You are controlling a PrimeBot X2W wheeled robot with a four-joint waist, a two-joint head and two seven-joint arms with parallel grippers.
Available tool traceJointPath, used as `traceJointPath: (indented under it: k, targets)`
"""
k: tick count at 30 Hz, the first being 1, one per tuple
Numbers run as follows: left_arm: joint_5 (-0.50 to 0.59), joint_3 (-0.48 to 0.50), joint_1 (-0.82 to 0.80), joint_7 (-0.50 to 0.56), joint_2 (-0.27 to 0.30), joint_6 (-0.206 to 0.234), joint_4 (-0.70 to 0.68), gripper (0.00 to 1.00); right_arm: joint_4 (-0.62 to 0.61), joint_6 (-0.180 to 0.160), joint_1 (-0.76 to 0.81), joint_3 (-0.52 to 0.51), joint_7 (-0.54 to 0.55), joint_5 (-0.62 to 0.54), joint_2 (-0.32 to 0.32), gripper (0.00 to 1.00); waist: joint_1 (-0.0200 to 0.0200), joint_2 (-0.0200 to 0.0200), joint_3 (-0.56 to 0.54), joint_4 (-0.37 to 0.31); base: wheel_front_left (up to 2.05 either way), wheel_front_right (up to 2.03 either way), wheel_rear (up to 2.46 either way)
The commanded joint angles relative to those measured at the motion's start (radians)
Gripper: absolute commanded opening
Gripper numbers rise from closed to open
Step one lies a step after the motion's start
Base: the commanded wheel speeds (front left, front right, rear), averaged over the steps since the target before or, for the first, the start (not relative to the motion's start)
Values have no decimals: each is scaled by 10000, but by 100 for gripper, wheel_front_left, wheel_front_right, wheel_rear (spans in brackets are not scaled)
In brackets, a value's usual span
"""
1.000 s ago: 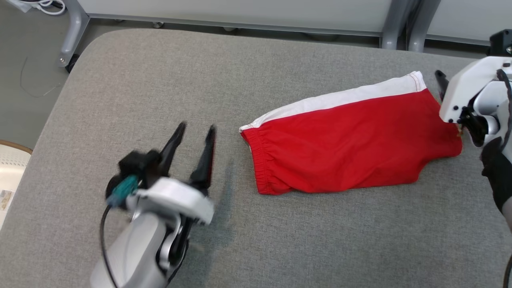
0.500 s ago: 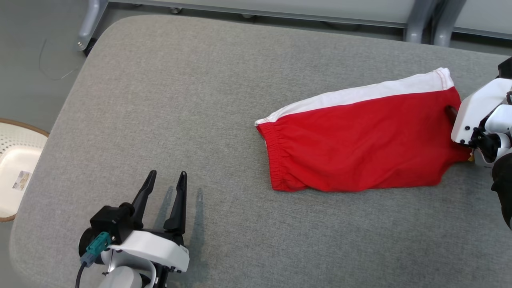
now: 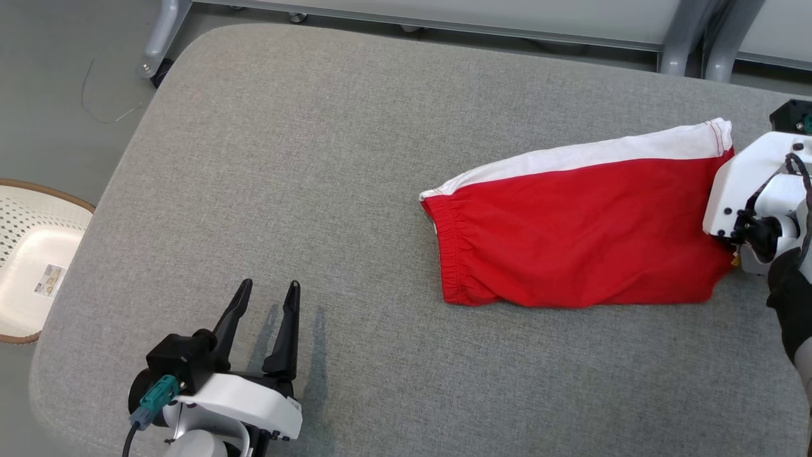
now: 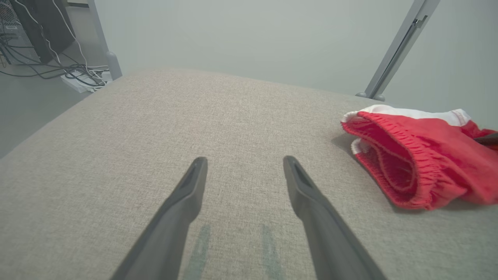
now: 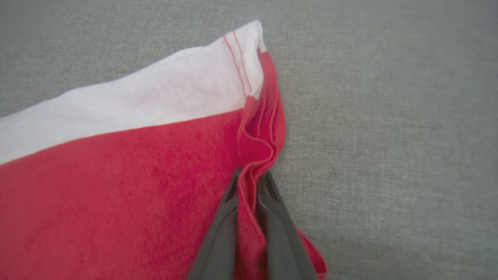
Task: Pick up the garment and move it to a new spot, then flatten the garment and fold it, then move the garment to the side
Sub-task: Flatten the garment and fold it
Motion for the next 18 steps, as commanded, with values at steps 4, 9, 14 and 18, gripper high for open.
traceJointPath:
  k: [4, 9, 14, 18]
  targets:
    - [19, 118, -14, -25, 151, 62, -99, 100, 286, -18, 639, -419, -438, -413, -132, 0, 0, 0, -174, -78, 0, 0, 0]
    - [-65, 186, 220, 5, 264, 114, -136, 100, 218, -28, 734, -969, -1030, -829, -368, 0, 0, 0, -536, -259, 0, 0, 0]
    - [-176, 202, 396, 78, 303, 150, -177, 100, 106, -25, 910, -1309, -1401, -1271, -565, 0, 0, 0, -899, -453, 0, 0, 0]
    - [-257, 150, 638, 157, 340, 163, -191, 100, 11, -6, 1197, -1793, -1580, -1558, -674, 0, 0, 0, -1260, -613, 0, 0, 0]
